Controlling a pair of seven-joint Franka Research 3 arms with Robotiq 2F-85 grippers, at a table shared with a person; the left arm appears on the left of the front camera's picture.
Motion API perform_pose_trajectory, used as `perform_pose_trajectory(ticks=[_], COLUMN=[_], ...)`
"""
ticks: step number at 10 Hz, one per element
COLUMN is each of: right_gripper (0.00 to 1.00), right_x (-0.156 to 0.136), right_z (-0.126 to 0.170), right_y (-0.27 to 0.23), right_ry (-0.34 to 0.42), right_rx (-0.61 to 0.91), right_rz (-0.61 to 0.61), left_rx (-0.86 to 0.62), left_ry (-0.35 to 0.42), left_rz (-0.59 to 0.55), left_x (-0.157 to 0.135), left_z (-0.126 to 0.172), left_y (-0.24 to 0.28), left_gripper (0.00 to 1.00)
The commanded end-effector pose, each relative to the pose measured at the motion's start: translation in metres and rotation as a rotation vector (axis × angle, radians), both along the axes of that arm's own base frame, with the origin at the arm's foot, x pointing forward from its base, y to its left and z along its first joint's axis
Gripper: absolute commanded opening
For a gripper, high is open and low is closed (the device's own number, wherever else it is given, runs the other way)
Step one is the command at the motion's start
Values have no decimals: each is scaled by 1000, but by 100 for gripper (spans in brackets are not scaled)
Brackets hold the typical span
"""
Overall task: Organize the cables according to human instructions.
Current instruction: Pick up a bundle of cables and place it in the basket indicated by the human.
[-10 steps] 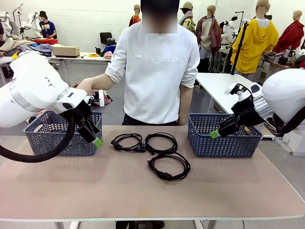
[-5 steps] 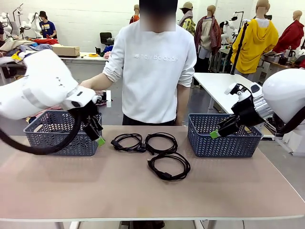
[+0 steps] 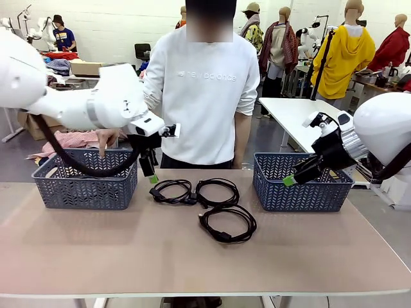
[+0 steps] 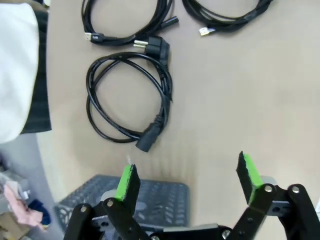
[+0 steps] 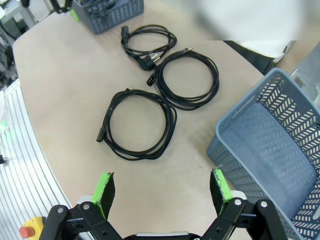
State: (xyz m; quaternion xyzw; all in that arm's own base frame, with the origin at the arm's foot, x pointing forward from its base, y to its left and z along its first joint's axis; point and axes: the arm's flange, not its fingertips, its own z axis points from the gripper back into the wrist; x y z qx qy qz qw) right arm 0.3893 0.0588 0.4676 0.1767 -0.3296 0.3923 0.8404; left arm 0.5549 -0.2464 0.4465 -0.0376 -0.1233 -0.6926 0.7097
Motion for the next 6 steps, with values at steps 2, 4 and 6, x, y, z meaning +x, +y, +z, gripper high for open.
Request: perform_pose_trajectory(ticks=[2,4,6], right_gripper=[100,100,100], right_x=[3,3,3], right_z=[-2,-2,-2], right_y=[-1,-1,-1], right_ry=[-11,-11,-11], right_rx=[22,22,22], right_rz=[13,13,13], left_rx=[74,82,74], left_ry=[43,48,67], left_rz=[-23,-16,-1], left_x=[31,38,38], left_z=[-13,-25,-33], left_y=[-29,-41,-46], left_gripper=[100,100,100])
